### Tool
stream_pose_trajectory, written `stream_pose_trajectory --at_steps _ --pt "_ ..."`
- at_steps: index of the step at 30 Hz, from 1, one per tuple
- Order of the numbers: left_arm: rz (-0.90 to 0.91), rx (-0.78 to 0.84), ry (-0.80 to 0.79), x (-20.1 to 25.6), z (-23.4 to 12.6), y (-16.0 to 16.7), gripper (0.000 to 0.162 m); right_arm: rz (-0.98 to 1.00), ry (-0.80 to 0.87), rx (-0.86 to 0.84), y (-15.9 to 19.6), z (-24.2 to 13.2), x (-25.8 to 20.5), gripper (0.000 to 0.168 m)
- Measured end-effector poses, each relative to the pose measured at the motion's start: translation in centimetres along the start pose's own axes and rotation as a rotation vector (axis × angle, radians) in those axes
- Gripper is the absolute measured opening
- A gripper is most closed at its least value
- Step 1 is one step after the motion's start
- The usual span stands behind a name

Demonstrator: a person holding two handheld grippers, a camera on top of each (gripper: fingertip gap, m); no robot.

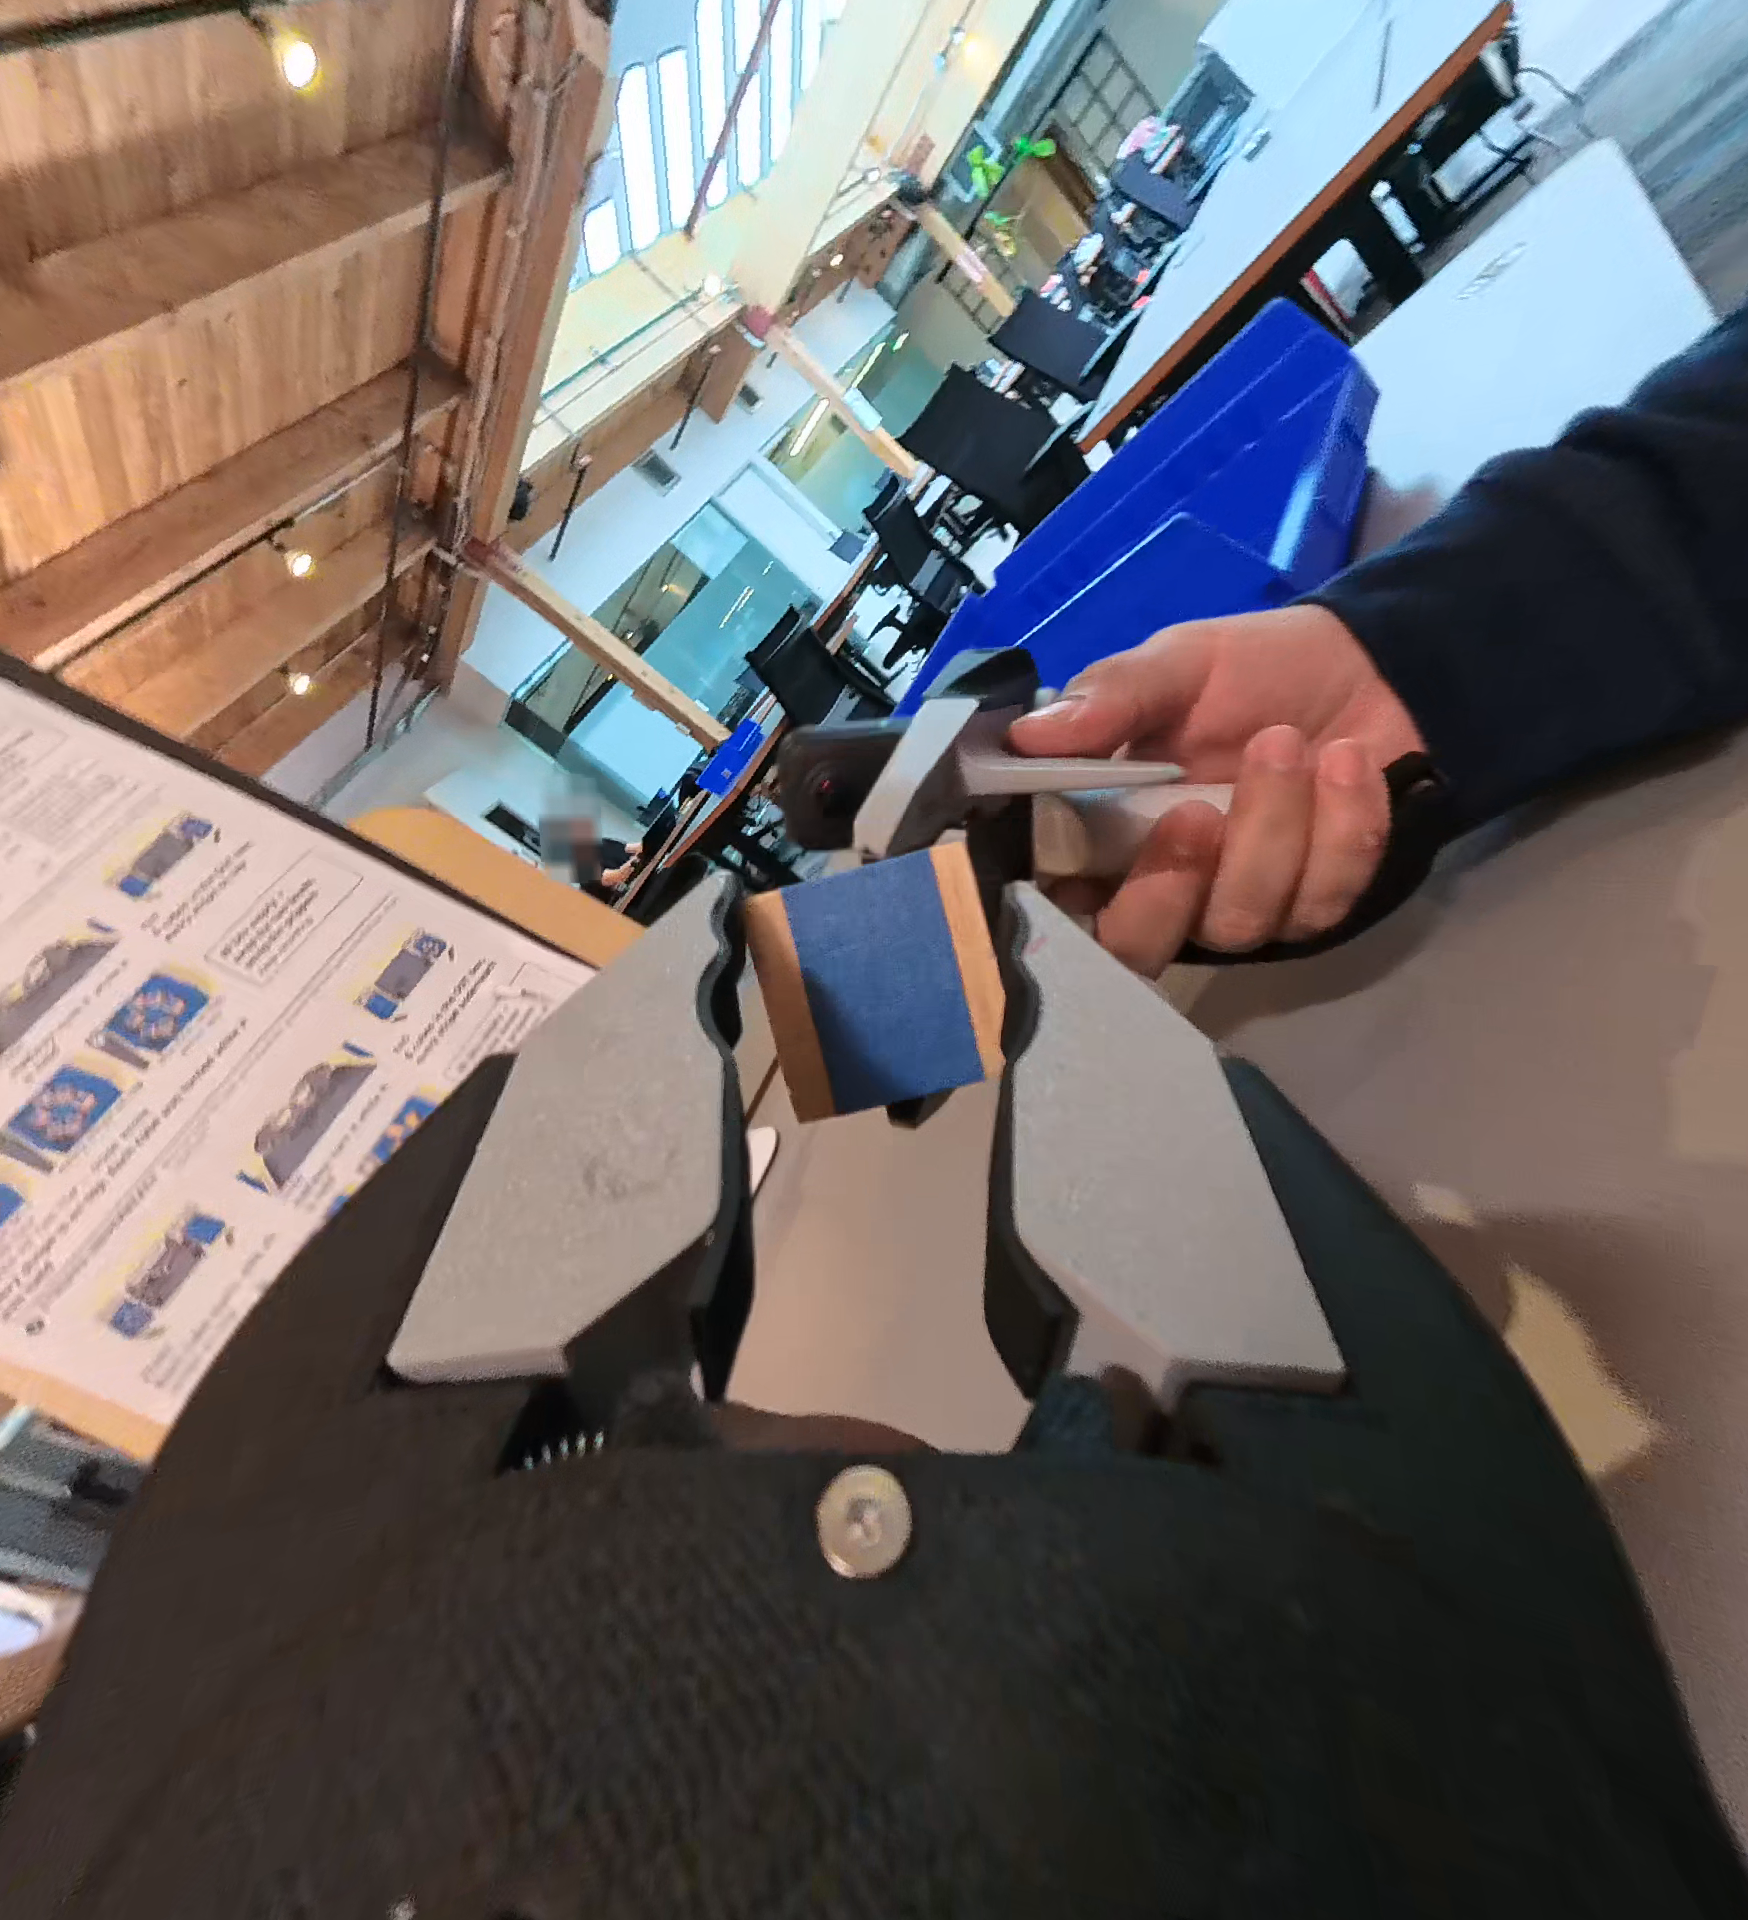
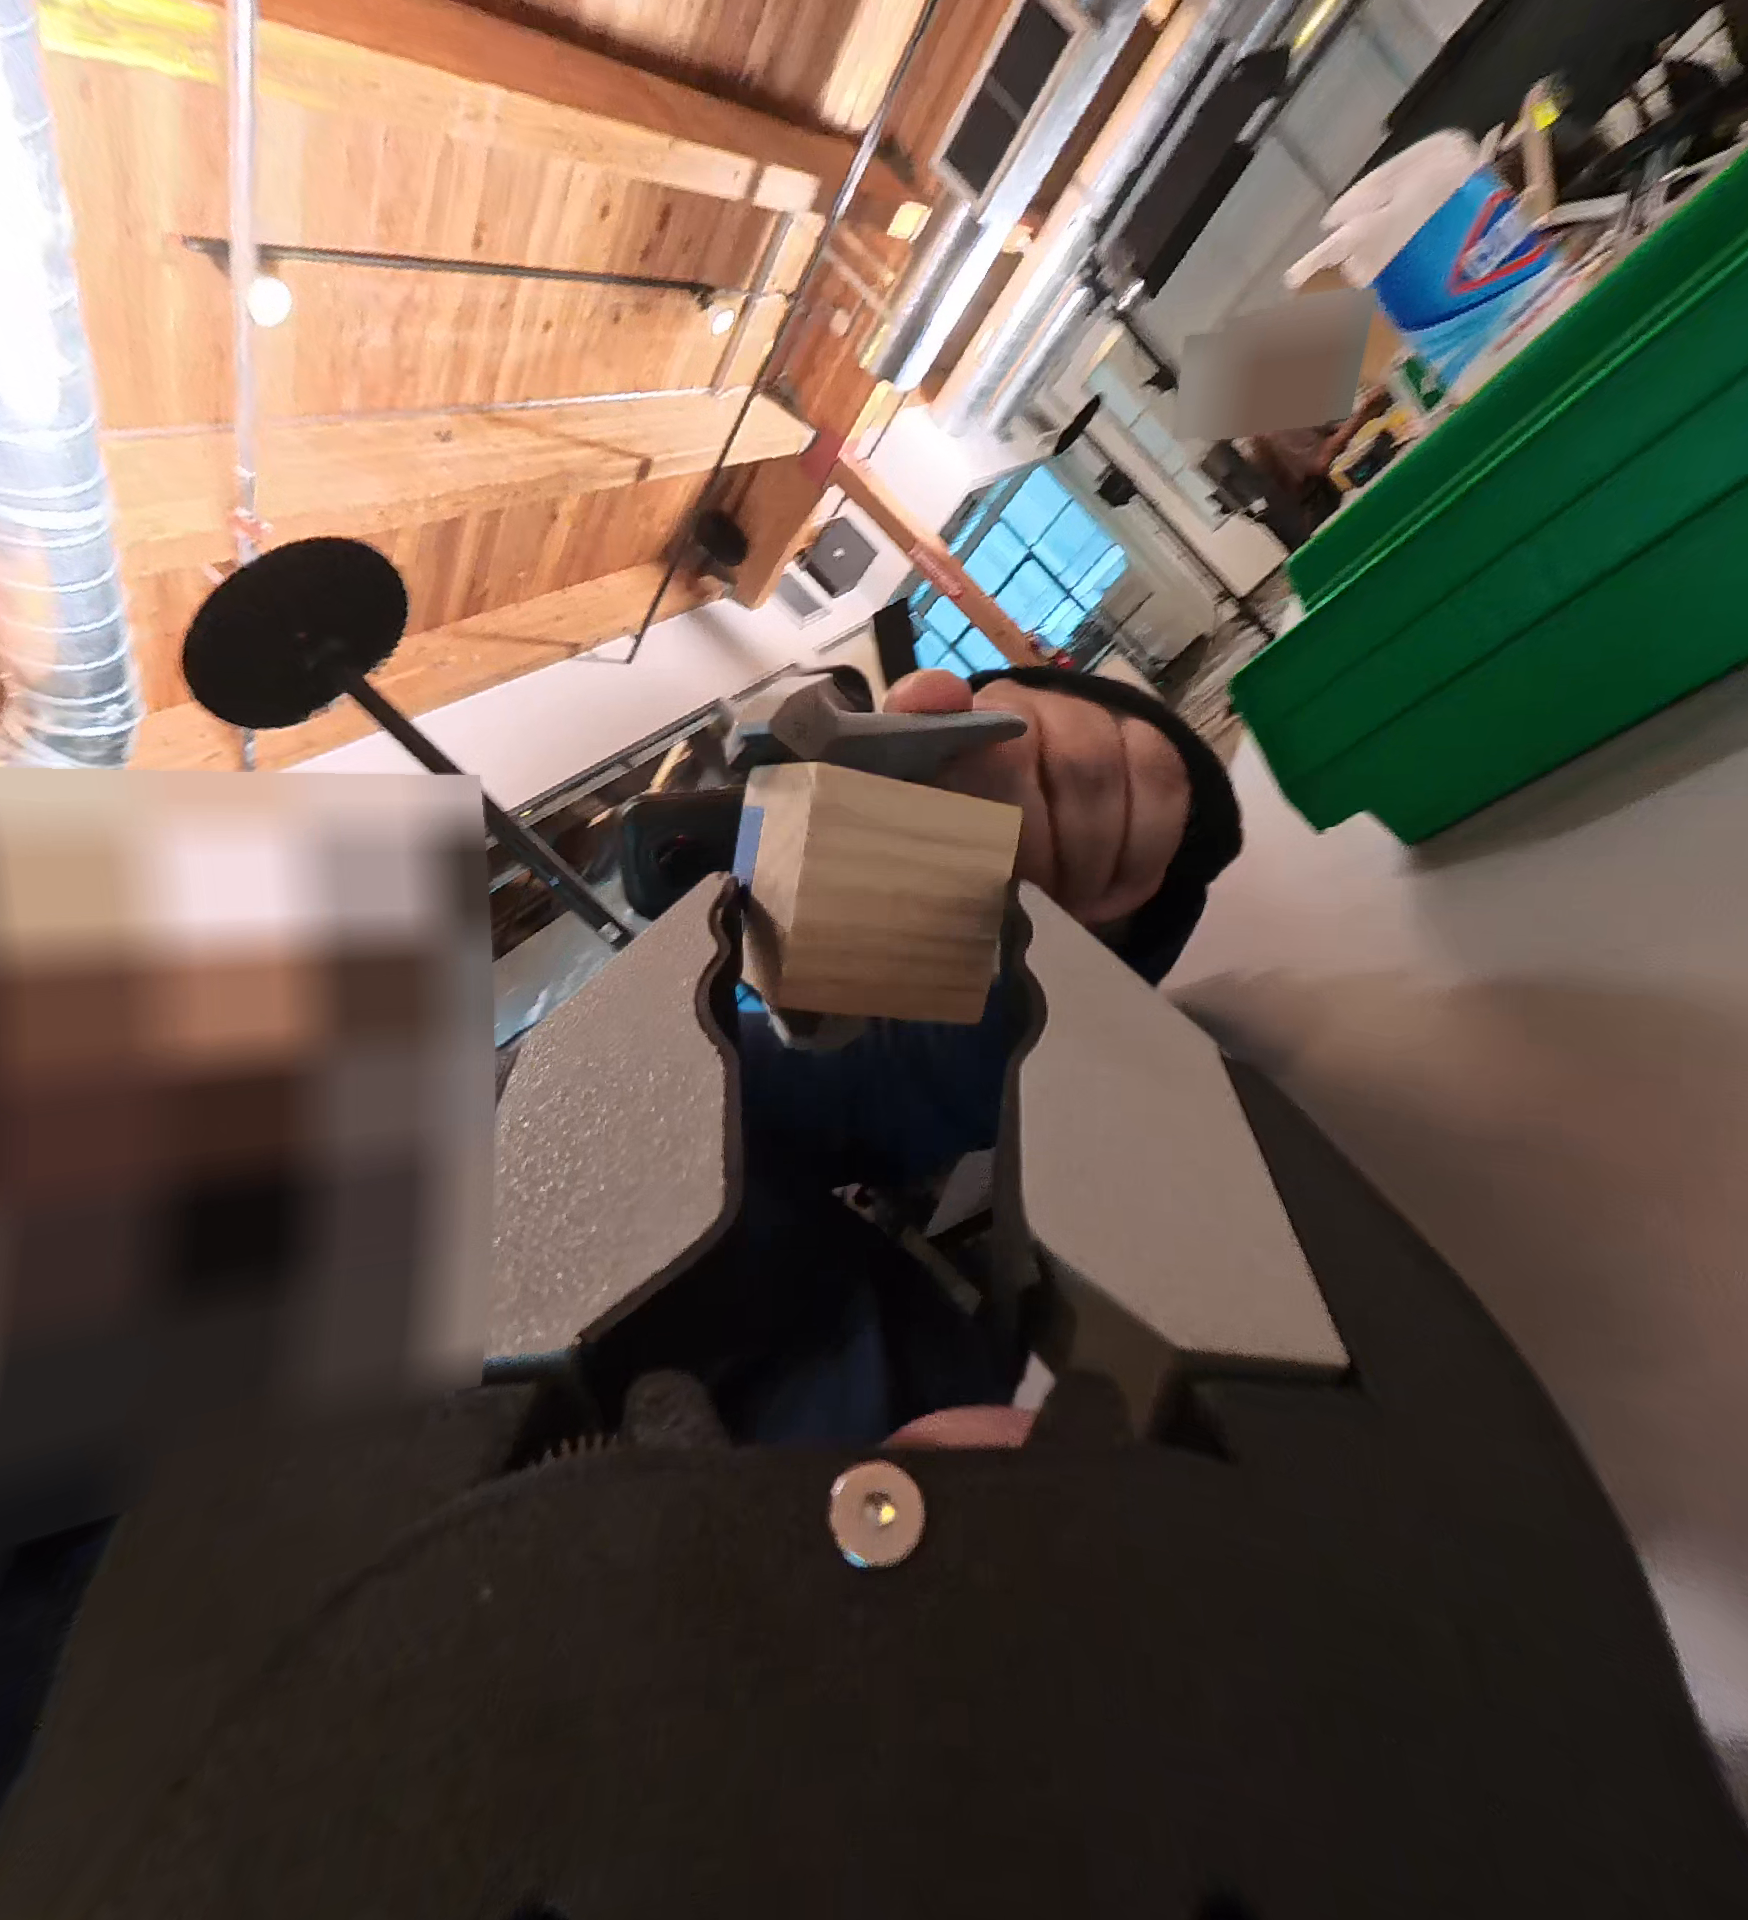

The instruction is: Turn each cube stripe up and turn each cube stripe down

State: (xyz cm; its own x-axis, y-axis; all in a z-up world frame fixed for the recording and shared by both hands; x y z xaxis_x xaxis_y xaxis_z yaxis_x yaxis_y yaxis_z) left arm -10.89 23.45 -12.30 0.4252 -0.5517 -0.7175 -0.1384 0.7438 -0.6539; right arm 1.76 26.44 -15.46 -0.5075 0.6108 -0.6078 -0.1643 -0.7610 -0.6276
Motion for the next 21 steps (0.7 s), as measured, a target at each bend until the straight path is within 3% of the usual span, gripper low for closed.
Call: stream_pose_trajectory --at_steps 1,7,13,17,21 --pt "-0.028 -0.014 -0.019 0.0 0.3 0.4 0.046 -0.015 0.031 0.011 -0.2 -0.3 0.0 0.047" --pt "-0.246 -0.011 -0.162 -0.3 0.8 3.0 0.045 -0.203 0.284 0.055 -1.6 -1.8 -0.7 0.047" --pt "-0.156 -0.076 -0.240 0.2 0.3 4.9 0.039 -0.654 0.790 -0.005 -2.6 -2.6 -2.8 0.046" --pt "-0.129 -0.190 -0.276 0.1 0.8 6.4 0.038 -0.990 1.091 0.091 -2.9 -3.0 -6.8 0.046" --pt "-0.109 -0.254 -0.295 0.0 1.1 7.2 0.037 -1.192 1.454 0.204 -4.4 -5.1 -14.3 0.046"
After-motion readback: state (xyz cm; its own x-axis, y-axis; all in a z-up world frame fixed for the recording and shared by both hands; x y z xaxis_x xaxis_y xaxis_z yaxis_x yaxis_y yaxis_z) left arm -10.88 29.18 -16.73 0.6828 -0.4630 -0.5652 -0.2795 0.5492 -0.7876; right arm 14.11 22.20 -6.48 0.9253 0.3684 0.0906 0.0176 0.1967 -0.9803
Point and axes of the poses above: each gripper's, where its closed fingertips meet, z out along the fingers, y out of its underside, x = y × z across the jaws, the point moved 8 cm from there along -z, back along the fingers, and after that the axes turned 15 degrees about -y, right-handed, at the moved point
